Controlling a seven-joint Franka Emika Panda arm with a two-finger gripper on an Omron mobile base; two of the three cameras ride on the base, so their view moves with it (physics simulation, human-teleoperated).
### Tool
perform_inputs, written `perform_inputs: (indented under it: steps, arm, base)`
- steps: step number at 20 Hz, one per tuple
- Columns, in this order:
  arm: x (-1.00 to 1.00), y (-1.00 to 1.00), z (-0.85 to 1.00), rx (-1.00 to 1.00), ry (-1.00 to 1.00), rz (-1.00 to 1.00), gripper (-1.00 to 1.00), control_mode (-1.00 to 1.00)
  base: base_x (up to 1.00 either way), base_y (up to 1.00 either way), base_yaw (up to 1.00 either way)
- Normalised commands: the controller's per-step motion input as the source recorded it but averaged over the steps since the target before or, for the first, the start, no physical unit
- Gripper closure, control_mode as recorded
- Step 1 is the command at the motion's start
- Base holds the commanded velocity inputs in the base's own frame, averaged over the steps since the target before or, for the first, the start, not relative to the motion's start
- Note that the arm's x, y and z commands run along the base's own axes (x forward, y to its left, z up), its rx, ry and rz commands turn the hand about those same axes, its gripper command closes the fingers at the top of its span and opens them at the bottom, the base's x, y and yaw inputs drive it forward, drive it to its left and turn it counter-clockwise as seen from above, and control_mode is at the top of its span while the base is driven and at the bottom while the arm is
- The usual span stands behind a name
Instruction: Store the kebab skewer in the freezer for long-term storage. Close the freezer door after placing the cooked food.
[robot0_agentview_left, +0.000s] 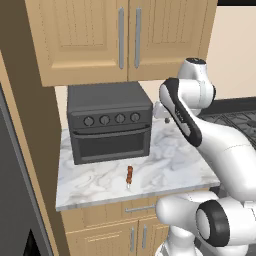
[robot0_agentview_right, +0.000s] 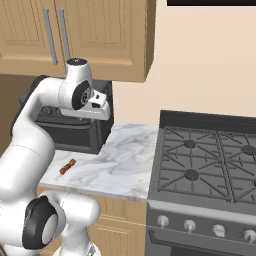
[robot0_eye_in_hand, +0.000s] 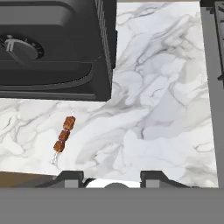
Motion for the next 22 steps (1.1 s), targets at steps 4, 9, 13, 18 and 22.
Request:
perform_inputs:
  steps: [4, 9, 13, 18, 22]
  arm:
    - [0.0, 0.0, 0.0, 0.0, 0.01, 0.0, -1.0, -1.0]
    - [0.02, 0.39, -0.38, 0.0, 0.19, -0.08, -1.0, -1.0]
    - [0.06, 0.64, -0.71, 0.0, 0.31, -0.28, -1.0, -1.0]
    - [0.01, 0.55, -0.62, 0.0, 0.21, -0.29, -1.0, -1.0]
    - [0.01, 0.27, -0.38, 0.0, 0.04, -0.13, -1.0, -1.0]
  base:
    - [0.0, 0.0, 0.0]
    - [0.0, 0.0, 0.0]
    - [0.0, 0.0, 0.0]
    - [0.0, 0.0, 0.0]
    - [0.0, 0.0, 0.0]
